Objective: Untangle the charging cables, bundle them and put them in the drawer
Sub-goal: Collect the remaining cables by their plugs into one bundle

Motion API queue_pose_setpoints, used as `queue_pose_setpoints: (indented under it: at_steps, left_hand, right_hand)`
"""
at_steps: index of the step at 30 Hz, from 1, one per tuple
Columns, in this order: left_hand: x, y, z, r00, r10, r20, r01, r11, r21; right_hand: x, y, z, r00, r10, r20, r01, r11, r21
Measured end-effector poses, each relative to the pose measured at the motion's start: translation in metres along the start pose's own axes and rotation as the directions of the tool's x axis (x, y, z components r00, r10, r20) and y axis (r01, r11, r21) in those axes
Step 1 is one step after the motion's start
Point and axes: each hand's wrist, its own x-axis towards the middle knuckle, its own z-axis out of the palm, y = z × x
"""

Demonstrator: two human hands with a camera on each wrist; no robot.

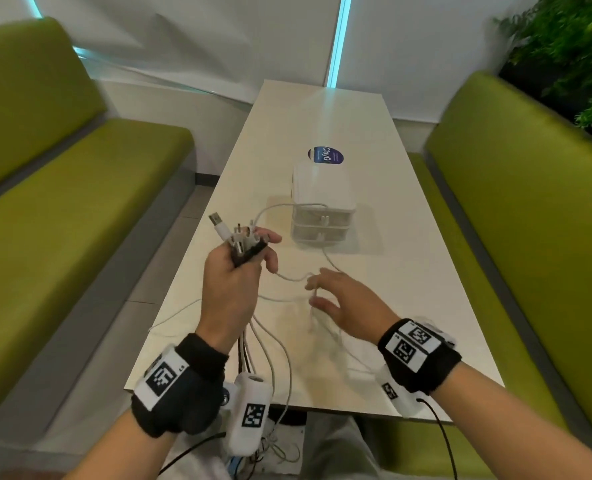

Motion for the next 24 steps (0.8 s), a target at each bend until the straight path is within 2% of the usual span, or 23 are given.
queue_pose_setpoints:
  at_steps: [2,5,8,11,12,13,15,17,19,21,23,24]
  left_hand:
    - [0.001,0.004,-0.003,1.0,0.015,-0.008,-0.015,1.0,0.018]
    - [0.001,0.006,-0.006,0.999,0.039,-0.023,-0.038,0.998,0.049]
    - [0.001,0.008,-0.014,0.996,0.06,-0.069,-0.064,0.996,-0.065]
    - [0.001,0.014,-0.021,0.996,0.063,-0.069,-0.078,0.971,-0.228]
    - [0.001,0.017,-0.022,0.996,0.071,-0.059,-0.084,0.962,-0.26]
    - [-0.001,0.019,-0.023,0.996,0.079,-0.052,-0.09,0.955,-0.283]
    - [-0.003,0.021,-0.025,0.996,0.075,-0.048,-0.086,0.952,-0.295]
    - [-0.004,0.022,-0.029,0.998,0.054,-0.041,-0.064,0.956,-0.285]
    - [-0.004,0.022,-0.033,0.999,0.05,0.008,-0.046,0.963,-0.267]
    - [-0.006,0.023,-0.036,0.996,0.055,0.077,-0.036,0.972,-0.234]
    - [-0.009,0.026,-0.037,0.988,0.058,0.142,-0.028,0.978,-0.206]
    - [-0.011,0.028,-0.037,0.983,0.056,0.175,-0.022,0.981,-0.19]
  right_hand:
    - [0.009,0.009,-0.001,0.999,0.046,-0.004,-0.045,0.999,0.001]
    - [0.013,0.015,-0.006,0.999,0.018,-0.044,-0.014,0.997,0.08]
    - [0.013,0.015,-0.013,0.996,0.087,-0.003,-0.085,0.981,0.177]
    - [0.013,0.024,-0.019,0.988,0.123,0.094,-0.118,0.992,-0.053]
    - [0.014,0.026,-0.019,0.986,0.116,0.116,-0.105,0.99,-0.098]
    - [0.015,0.027,-0.02,0.988,0.107,0.113,-0.1,0.993,-0.068]
    - [0.017,0.025,-0.021,0.991,0.126,0.04,-0.131,0.971,0.202]
    - [0.016,0.018,-0.024,0.978,0.189,-0.085,-0.122,0.857,0.501]
    - [0.011,0.005,-0.031,0.966,0.225,-0.128,-0.095,0.769,0.632]
    - [0.001,-0.009,-0.037,0.977,0.21,-0.029,-0.146,0.764,0.629]
    - [-0.01,-0.022,-0.043,0.97,0.156,0.187,-0.238,0.763,0.601]
    - [-0.016,-0.028,-0.046,0.947,0.119,0.298,-0.281,0.755,0.592]
